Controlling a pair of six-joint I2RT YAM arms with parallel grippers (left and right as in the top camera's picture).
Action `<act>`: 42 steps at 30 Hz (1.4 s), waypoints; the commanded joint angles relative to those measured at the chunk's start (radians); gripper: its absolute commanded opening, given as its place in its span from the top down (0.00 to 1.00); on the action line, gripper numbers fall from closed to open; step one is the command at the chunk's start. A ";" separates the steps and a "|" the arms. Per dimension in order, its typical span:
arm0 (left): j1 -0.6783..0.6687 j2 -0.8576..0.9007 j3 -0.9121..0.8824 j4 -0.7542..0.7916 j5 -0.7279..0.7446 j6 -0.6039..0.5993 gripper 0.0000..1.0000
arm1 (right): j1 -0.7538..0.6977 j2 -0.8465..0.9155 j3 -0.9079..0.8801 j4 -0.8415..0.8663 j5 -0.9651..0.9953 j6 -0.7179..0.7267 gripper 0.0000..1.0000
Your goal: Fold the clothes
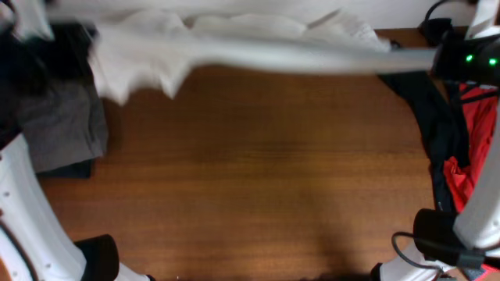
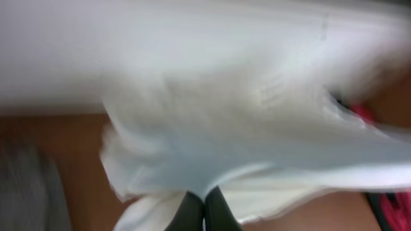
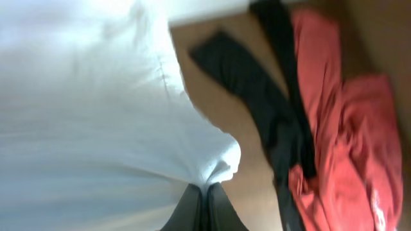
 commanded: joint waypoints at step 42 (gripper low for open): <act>-0.164 0.123 -1.177 0.229 0.007 0.126 0.01 | -0.183 0.068 -1.081 0.211 0.031 0.005 0.96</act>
